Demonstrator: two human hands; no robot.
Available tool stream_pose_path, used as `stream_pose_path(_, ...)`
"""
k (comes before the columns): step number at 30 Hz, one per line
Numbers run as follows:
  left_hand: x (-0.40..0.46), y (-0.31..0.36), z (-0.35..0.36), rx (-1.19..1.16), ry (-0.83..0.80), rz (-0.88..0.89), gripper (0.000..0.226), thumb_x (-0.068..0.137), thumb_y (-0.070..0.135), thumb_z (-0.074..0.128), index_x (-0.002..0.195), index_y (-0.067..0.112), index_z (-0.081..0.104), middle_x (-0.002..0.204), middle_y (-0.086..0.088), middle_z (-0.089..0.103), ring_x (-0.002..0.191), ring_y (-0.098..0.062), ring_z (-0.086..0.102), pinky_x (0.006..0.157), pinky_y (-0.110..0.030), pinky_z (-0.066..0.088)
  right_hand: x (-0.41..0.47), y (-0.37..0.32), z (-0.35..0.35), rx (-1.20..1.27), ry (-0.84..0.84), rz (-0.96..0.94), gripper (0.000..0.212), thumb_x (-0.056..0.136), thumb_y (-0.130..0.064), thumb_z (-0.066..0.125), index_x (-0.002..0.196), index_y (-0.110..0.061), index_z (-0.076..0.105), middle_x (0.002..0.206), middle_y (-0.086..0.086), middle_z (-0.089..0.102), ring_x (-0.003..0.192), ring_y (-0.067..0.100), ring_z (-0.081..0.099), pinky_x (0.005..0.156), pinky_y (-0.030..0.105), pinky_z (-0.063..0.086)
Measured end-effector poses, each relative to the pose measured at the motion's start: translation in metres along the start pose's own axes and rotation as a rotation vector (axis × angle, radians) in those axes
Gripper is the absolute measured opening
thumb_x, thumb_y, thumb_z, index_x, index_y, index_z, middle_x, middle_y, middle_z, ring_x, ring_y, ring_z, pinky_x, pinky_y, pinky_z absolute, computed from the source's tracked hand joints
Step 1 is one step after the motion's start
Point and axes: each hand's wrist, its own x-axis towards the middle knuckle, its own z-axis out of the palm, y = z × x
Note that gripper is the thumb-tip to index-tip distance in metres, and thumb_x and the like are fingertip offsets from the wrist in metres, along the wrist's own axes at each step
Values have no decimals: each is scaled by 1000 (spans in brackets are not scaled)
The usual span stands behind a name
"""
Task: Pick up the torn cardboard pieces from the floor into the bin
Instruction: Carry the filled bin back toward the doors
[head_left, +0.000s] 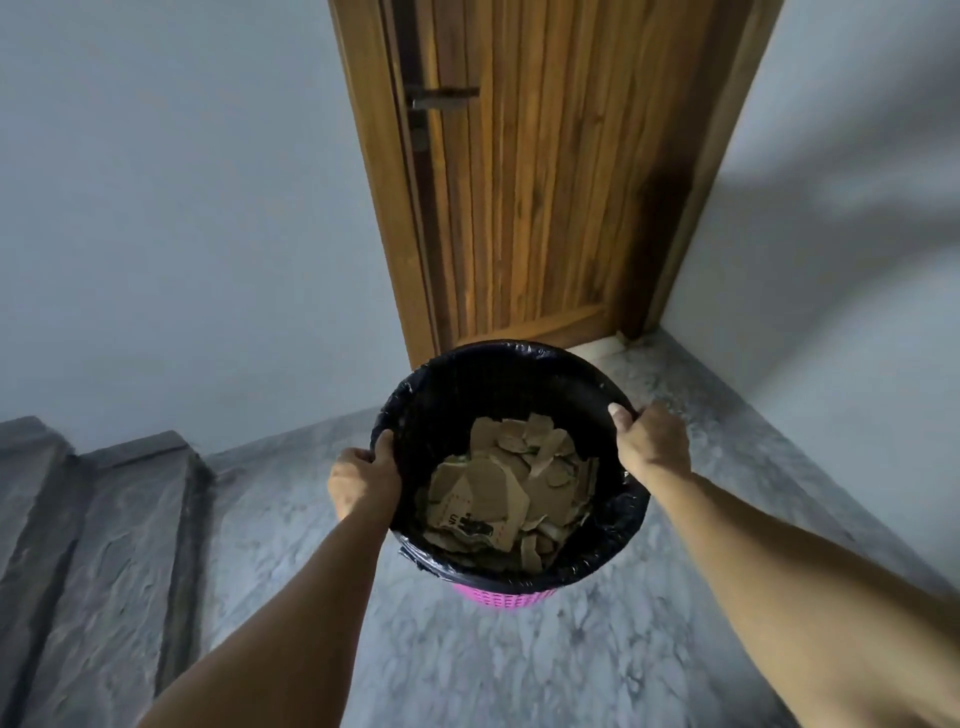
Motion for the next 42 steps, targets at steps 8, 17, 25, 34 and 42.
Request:
stream_pose_path(8, -98, 28, 71, 99, -148, 161, 47, 91, 48, 56, 83, 3, 64, 81, -16, 62, 85, -35, 63, 75, -38, 50, -17, 119, -98, -63, 94, 194, 53, 97, -50, 47, 119, -1, 50, 116, 22, 62, 107, 40, 60, 74, 39, 44)
stream_pose_path(17, -209, 49, 141, 149, -369, 347, 51, 91, 49, 55, 76, 0, 62, 73, -15, 60, 78, -32, 61, 68, -36, 46, -68, 236, -192, -75, 225, 459, 48, 98, -47, 46, 118, -4, 51, 118, 18, 62, 108, 37, 59, 73, 37, 41)
stream_pose_path(25, -290, 52, 176, 222, -571, 541, 51, 91, 49, 55, 72, 3, 57, 74, -20, 62, 76, -36, 66, 66, -39, 50, -147, 297, -244, 0, 392, 701, 51, 98, -45, 49, 124, -2, 51, 126, 21, 59, 113, 39, 57, 81, 39, 44)
stream_pose_path(34, -376, 28, 192, 286, -874, 784, 50, 95, 49, 49, 79, 1, 56, 89, -21, 62, 95, -39, 62, 76, -40, 47, -271, 349, -269, 45, 579, 984, 55, 98, -46, 49, 127, 0, 48, 127, 21, 55, 111, 37, 56, 74, 35, 40)
stream_pose_path(42, -479, -7, 180, 338, -1106, 1011, 50, 98, 46, 45, 77, 1, 54, 73, -13, 56, 72, -28, 52, 66, -33, 37, -401, 386, -285, 93, 747, 1199, 58, 97, -48, 48, 128, 1, 47, 130, 22, 53, 115, 37, 54, 83, 38, 45)
